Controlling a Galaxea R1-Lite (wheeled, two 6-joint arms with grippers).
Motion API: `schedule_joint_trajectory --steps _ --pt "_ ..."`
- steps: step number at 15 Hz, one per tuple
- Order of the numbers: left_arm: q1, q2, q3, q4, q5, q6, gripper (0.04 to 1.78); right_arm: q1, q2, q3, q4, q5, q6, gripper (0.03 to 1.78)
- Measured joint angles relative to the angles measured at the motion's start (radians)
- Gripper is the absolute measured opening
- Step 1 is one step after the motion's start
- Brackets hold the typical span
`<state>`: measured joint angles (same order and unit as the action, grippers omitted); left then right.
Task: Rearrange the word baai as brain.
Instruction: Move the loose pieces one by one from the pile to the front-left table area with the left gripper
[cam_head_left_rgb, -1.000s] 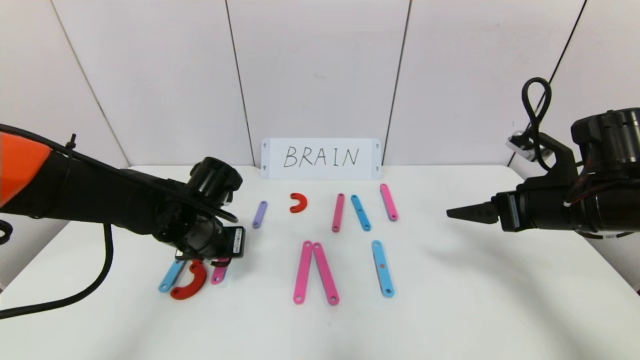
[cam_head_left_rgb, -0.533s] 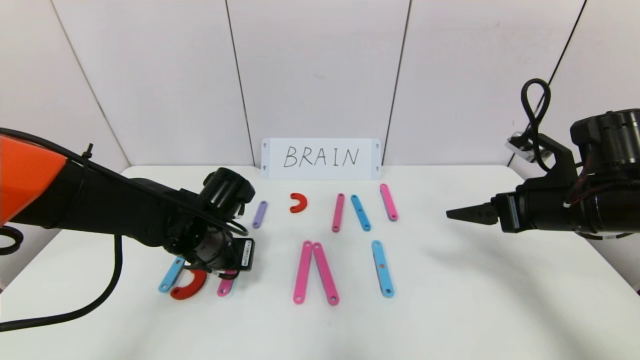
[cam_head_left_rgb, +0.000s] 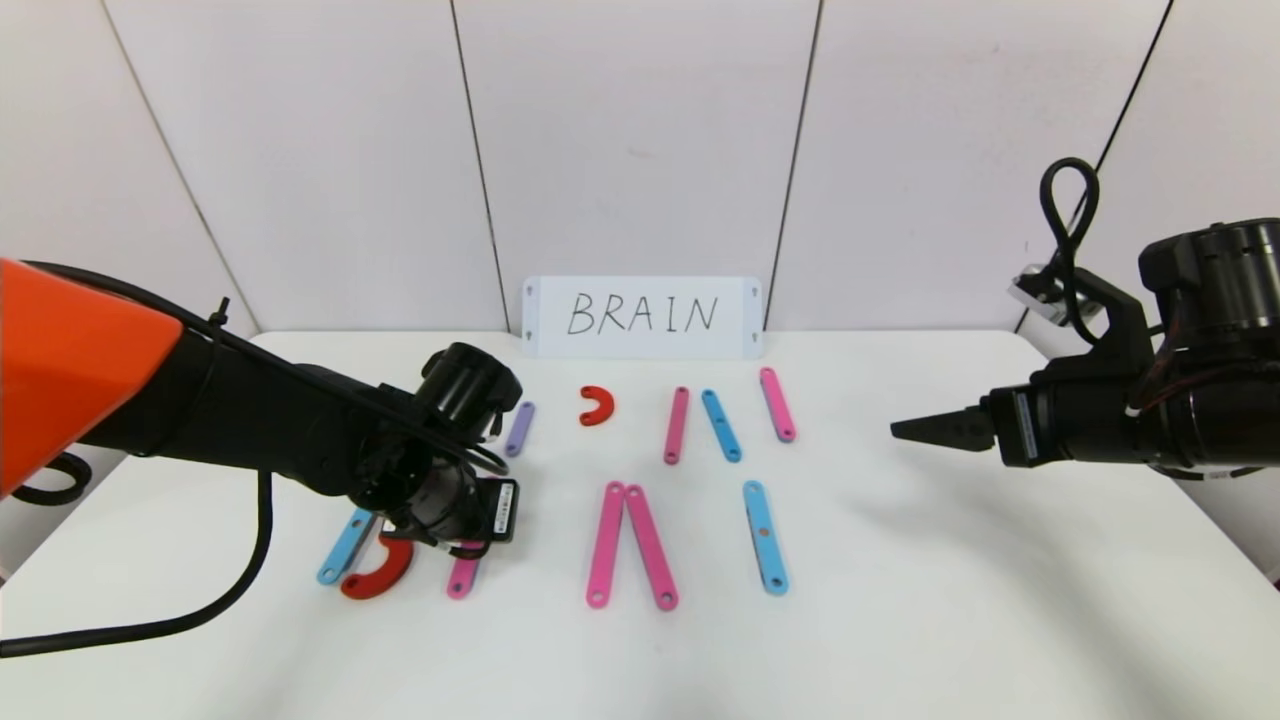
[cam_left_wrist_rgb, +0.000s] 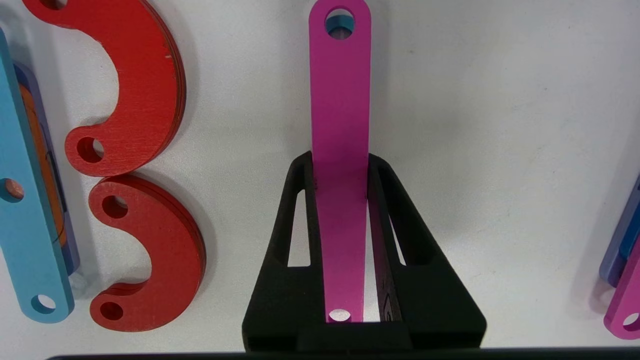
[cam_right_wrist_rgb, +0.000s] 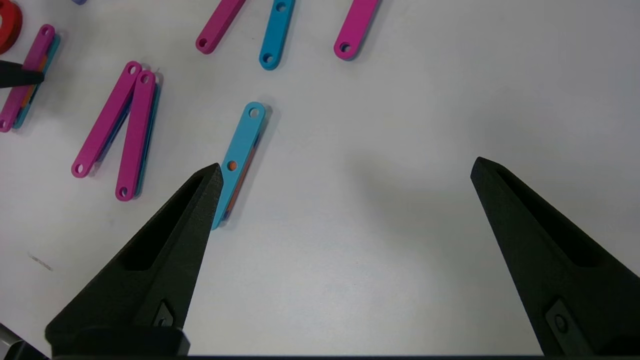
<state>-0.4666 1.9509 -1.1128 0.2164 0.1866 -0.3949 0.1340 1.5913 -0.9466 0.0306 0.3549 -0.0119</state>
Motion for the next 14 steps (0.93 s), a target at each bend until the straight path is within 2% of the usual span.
schedule_joint_trajectory --steps 3,5,6,10,12,14 --pt "0.000 0.001 -0.001 0.000 0.001 -0.001 0.37 0.001 0.000 0.000 0.000 0.000 0.000 1.74" --pt "0.001 0.001 -0.002 0.000 -0.001 -0.001 0.52 0.001 0.000 0.001 0.000 -0.001 0.000 1.74" --pt "0.000 0.001 -0.002 0.000 -0.001 -0.001 0.64 0.001 0.000 0.003 0.000 -0.001 0.000 1.74" --pt "0.000 0.000 -0.002 0.000 -0.005 -0.001 1.32 0.002 0.000 0.005 0.000 0.000 -0.001 1.74" --pt "0.000 0.000 -0.003 0.000 -0.008 -0.001 1.55 0.003 0.000 0.005 0.000 -0.001 -0.001 1.74" --pt "0.000 -0.003 -0.005 0.001 -0.010 -0.011 1.70 0.003 0.000 0.006 0.000 -0.001 -0.001 1.74"
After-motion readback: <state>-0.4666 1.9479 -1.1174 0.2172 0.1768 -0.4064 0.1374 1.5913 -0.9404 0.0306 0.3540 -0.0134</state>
